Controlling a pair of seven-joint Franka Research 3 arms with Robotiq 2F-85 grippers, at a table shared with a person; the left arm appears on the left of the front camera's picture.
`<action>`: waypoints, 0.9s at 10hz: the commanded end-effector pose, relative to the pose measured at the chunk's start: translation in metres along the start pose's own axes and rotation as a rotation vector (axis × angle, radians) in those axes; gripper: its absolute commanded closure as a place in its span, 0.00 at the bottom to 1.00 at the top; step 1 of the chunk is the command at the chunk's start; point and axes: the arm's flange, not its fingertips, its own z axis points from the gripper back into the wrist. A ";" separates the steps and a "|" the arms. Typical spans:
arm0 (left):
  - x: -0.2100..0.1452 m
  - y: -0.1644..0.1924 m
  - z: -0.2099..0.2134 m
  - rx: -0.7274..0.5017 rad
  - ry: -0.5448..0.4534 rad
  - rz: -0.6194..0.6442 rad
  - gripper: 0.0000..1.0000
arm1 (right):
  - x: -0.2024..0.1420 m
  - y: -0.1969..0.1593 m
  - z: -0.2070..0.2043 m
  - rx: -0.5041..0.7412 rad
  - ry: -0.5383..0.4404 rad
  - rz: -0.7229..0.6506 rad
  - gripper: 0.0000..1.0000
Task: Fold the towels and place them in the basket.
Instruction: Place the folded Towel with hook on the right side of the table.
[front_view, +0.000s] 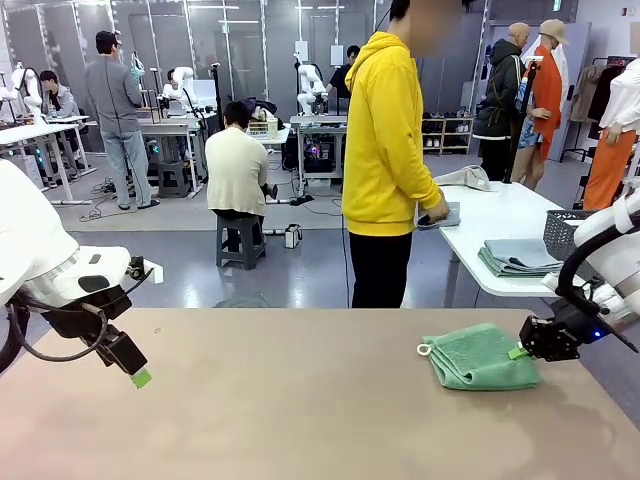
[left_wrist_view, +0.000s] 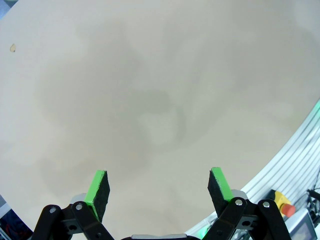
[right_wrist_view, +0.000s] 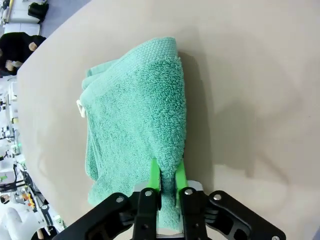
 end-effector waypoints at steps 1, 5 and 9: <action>0.000 0.000 -0.001 0.011 0.005 0.001 0.00 | -0.004 0.013 0.006 -0.033 -0.004 -0.016 0.37; 0.000 0.000 -0.001 0.011 0.005 0.001 0.00 | -0.004 0.040 0.031 -0.091 -0.056 0.030 0.00; 0.000 0.000 -0.001 0.011 0.005 0.001 0.00 | -0.001 0.079 0.048 -0.160 -0.080 0.098 0.00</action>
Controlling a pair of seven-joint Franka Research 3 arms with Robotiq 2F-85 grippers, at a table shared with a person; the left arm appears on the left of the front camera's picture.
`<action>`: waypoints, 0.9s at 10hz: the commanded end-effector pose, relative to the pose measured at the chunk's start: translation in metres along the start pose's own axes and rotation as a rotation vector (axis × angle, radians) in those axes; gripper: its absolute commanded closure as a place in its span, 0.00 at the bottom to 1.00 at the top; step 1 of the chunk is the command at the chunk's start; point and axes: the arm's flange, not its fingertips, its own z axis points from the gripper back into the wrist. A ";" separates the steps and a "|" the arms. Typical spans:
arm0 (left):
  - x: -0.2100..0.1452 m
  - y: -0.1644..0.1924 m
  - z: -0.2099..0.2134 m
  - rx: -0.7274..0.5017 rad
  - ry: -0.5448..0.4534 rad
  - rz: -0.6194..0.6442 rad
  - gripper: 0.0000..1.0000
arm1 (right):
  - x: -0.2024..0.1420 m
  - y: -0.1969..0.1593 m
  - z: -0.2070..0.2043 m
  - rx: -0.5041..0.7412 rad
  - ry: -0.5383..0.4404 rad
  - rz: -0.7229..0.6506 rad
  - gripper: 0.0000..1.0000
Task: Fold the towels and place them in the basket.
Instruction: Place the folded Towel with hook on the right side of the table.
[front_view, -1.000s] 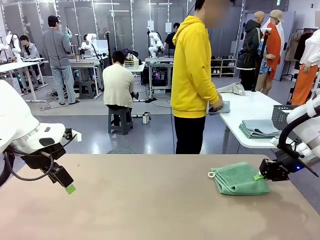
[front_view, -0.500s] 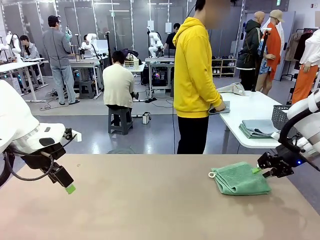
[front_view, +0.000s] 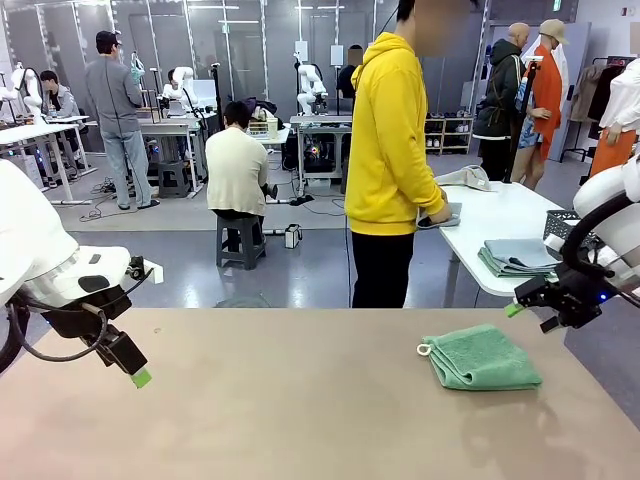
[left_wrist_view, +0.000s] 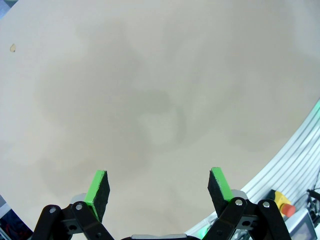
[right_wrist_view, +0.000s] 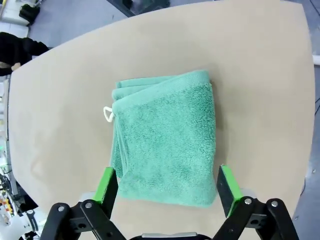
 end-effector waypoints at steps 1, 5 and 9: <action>0.000 0.000 -0.001 0.011 0.005 0.001 0.00 | -0.004 0.015 -0.011 -0.057 0.015 0.007 0.00; 0.000 0.000 -0.001 0.011 0.005 0.001 0.00 | 0.000 0.000 0.000 0.000 0.000 0.000 0.00; 0.000 0.000 -0.001 0.011 0.005 0.001 0.00 | 0.000 0.000 0.000 0.000 0.000 0.000 0.00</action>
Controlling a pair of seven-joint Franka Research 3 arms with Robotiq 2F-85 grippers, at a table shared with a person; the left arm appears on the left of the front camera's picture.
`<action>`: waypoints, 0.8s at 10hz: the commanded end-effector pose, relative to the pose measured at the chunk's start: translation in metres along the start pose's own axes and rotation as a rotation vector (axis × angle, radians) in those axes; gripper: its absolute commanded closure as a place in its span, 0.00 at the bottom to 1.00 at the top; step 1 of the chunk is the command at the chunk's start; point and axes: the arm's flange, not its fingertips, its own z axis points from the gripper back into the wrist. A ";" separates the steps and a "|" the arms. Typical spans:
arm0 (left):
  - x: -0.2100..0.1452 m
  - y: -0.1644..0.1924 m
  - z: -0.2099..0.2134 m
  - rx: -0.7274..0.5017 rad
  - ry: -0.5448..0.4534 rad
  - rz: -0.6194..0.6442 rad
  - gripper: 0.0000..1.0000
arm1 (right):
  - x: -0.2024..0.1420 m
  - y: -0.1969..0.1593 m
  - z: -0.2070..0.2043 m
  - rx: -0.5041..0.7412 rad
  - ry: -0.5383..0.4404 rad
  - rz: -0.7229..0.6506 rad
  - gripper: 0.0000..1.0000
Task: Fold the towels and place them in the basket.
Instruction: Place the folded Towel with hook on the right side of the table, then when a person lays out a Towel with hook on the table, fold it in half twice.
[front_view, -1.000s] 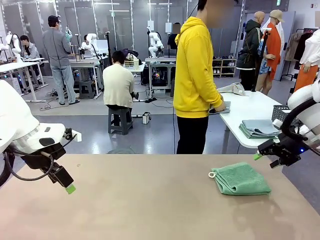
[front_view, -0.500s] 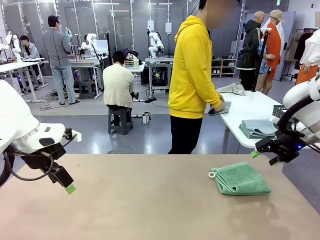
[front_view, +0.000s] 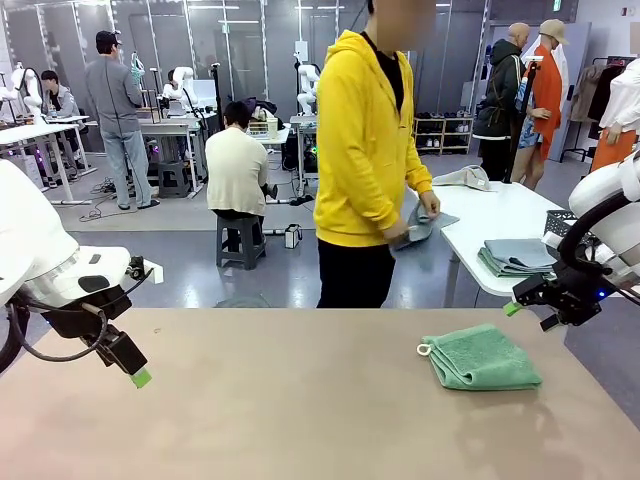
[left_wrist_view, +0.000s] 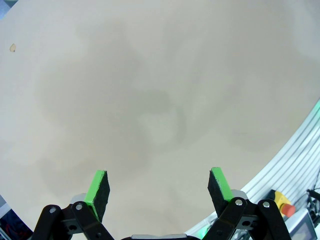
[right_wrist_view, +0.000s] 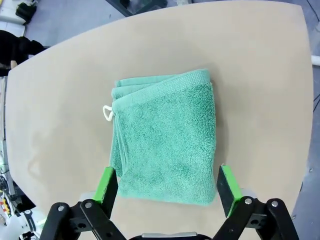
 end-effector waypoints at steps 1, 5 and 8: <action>0.000 0.000 -0.001 0.011 0.005 0.001 0.00 | 0.001 -0.001 -0.001 0.014 -0.002 -0.001 0.00; 0.000 0.000 -0.001 0.011 0.005 0.001 0.00 | 0.001 -0.001 -0.001 0.014 -0.002 -0.001 0.00; 0.000 0.000 -0.001 0.011 0.005 0.001 0.00 | 0.001 -0.001 -0.001 0.014 -0.002 -0.001 0.00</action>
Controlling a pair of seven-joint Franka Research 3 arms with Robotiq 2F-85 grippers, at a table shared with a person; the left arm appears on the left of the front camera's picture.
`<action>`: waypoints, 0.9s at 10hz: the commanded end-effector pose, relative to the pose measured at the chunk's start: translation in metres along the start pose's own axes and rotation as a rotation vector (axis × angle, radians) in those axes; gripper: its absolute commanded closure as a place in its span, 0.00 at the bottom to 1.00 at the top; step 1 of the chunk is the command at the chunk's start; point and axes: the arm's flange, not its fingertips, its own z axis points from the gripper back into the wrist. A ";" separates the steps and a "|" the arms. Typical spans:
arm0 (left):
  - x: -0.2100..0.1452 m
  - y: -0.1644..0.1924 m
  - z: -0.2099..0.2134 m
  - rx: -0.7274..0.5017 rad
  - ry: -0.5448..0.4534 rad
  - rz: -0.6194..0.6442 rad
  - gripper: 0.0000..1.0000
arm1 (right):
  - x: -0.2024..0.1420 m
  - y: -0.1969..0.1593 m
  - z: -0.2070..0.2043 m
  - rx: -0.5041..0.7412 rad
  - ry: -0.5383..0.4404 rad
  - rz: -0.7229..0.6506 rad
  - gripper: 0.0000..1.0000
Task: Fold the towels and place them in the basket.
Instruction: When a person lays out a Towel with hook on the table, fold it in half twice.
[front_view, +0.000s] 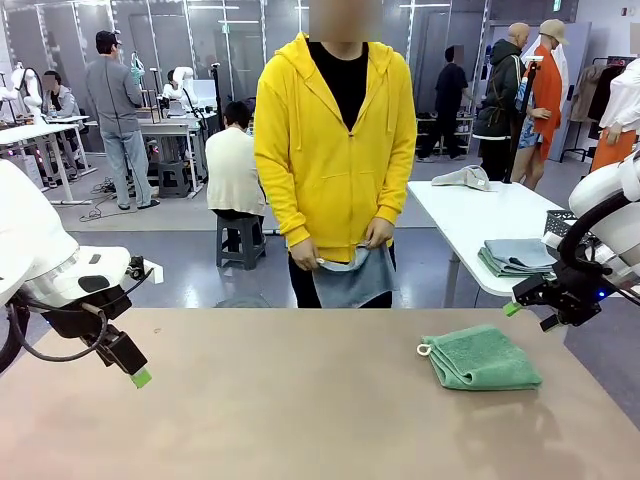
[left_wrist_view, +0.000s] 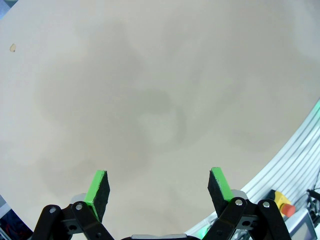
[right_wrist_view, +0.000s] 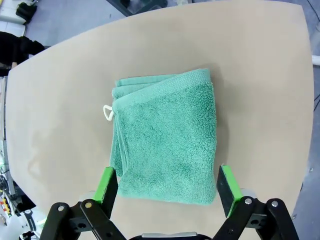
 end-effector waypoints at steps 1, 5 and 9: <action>0.000 0.000 -0.001 0.011 0.005 0.001 0.00 | 0.001 -0.001 -0.001 0.012 -0.003 -0.001 0.00; 0.002 0.006 0.018 -0.017 -0.031 -0.020 0.00 | -0.002 0.045 0.051 0.033 -0.093 0.231 0.00; -0.004 0.020 0.077 -0.062 -0.125 -0.028 0.00 | -0.021 0.144 0.090 -0.049 -0.098 0.760 0.00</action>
